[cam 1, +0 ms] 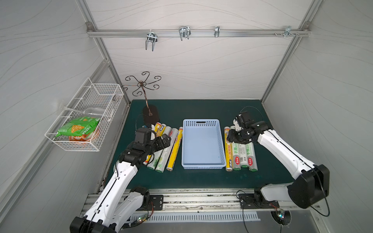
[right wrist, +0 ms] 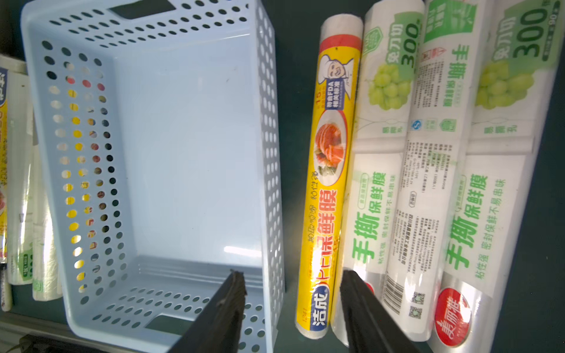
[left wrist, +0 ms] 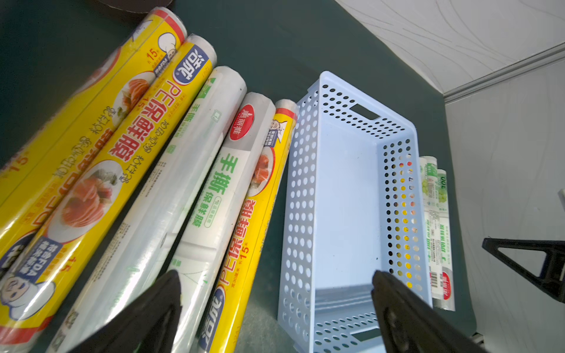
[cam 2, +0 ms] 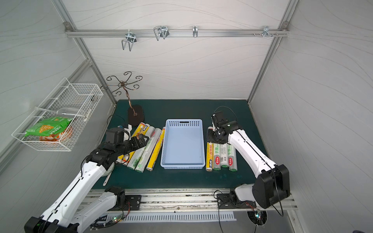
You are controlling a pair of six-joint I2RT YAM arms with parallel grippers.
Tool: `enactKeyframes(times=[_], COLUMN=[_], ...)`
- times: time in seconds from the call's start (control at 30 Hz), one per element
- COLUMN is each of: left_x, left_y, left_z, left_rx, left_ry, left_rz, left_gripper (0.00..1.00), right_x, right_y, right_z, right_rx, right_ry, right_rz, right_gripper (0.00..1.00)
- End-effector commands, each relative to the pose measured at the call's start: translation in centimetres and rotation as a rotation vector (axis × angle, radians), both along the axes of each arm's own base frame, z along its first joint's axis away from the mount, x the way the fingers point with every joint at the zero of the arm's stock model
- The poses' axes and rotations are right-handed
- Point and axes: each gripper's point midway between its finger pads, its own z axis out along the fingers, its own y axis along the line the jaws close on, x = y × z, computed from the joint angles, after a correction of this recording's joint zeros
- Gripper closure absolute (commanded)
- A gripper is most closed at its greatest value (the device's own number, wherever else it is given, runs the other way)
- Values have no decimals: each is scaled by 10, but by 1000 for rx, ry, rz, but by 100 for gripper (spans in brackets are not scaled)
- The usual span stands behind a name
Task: Put the plastic wrap into the basket
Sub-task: Move the basket to the center of the board, then pick up the plastic wrap from the center of the board.
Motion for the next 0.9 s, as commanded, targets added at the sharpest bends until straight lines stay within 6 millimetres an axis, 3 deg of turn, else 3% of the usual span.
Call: enactKeyframes(times=[0.0, 0.47, 0.87], left_x=[3, 7, 11], left_y=[10, 0, -2], left_z=[11, 3, -2], left_rx=[57, 8, 0], left_ry=[-40, 4, 21], left_rz=[16, 1, 0], left_gripper=[1, 1, 1], right_x=[-1, 4, 4], right_y=[-4, -6, -5], right_z=[-19, -81, -108], right_rx=[-21, -46, -61], right_ry=[38, 149, 199], right_rz=[5, 3, 9], right_gripper=[45, 47, 47])
